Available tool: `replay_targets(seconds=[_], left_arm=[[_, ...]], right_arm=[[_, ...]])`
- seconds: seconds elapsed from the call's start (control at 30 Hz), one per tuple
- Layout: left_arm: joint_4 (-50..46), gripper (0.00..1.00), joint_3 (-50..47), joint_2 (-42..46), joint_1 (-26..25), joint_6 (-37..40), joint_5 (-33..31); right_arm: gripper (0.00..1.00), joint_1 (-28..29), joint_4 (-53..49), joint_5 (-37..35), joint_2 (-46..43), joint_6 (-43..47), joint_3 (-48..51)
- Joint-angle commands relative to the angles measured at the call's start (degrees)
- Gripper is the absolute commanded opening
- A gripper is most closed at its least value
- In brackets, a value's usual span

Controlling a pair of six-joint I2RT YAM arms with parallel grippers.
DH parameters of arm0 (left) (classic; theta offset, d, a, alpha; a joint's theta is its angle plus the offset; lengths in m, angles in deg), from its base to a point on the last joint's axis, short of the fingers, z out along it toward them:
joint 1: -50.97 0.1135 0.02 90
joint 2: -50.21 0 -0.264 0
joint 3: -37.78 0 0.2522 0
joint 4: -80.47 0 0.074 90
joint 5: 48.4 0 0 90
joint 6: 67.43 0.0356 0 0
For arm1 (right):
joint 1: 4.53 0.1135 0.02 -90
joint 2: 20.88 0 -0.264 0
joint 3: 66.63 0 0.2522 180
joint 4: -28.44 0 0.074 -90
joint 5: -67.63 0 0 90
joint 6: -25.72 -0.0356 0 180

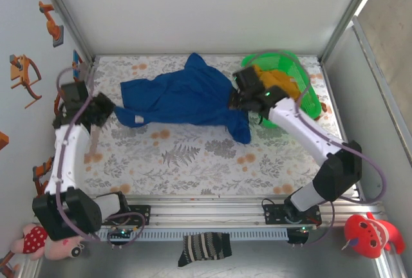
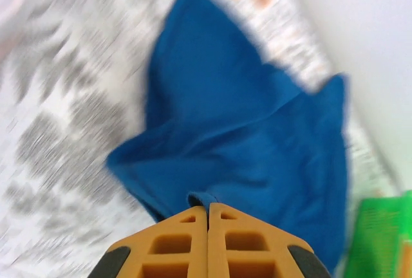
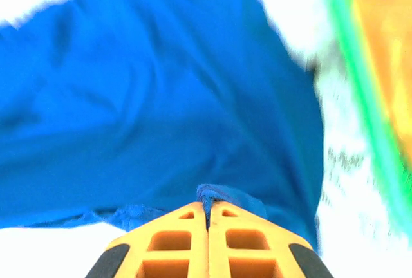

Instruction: Fold the inside-out t-shirt

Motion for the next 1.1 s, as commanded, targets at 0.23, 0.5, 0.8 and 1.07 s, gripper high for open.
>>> replay_targets(seconds=[0.23, 0.5, 0.8, 1.07], left_arm=[[1.6, 0.00, 34.9, -8.5, 1.7, -3.2, 5.9], [6.8, 0.00, 31.9, 1.4, 2.7, -6.9, 5.3], [7.8, 0.00, 27.9, -3.2, 2.5, -8.2, 8.2], [10.6, 0.00, 25.2, -13.9, 1.8, -5.7, 8.7]], right_arm=[[0.00, -9.5, -3.7, 12.1, -3.8, 7.6, -30.0], [0.00, -9.5, -0.6, 14.9, -15.1, 4.7, -28.4], [0.00, -9.5, -0.5, 16.7, -11.0, 4.8, -27.2], [0.00, -11.8, 4.1, 18.6, 2.8, 6.7, -27.9]])
